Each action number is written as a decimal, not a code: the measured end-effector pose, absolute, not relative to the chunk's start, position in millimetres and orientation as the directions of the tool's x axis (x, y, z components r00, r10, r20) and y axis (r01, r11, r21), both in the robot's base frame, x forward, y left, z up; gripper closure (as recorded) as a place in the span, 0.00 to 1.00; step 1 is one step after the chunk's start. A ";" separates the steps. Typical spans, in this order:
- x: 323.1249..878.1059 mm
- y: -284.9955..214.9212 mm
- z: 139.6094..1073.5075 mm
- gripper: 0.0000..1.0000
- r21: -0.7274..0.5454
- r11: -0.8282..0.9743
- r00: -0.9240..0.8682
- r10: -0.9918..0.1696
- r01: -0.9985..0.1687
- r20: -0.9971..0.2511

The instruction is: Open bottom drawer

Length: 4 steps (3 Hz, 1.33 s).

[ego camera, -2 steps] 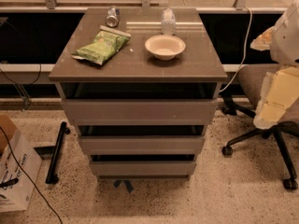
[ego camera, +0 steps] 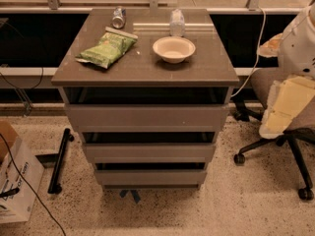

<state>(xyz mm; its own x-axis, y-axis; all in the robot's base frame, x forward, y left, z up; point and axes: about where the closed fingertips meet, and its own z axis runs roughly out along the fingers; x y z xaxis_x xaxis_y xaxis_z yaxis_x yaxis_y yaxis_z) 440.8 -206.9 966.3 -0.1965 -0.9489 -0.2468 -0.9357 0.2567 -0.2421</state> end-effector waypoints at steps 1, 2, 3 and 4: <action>447.3 -194.4 940.2 0.00 -0.229 0.249 -0.175 -0.938 -0.941 -0.299; 456.6 -183.0 906.7 0.00 -0.228 0.239 -0.147 -0.922 -0.944 -0.358; 476.3 -172.5 865.0 0.00 -0.265 0.237 -0.106 -0.896 -0.935 -0.430; 479.2 -172.1 868.1 0.00 -0.277 0.242 -0.104 -0.896 -0.930 -0.432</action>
Offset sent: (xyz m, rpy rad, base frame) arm 0.0373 0.0385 -0.1116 0.2102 -0.0564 0.0786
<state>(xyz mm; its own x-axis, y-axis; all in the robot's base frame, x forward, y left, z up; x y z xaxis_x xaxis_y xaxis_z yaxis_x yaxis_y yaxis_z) 479.2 -172.1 868.1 -0.1043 -0.8960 -0.4317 -0.9300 0.2417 -0.2769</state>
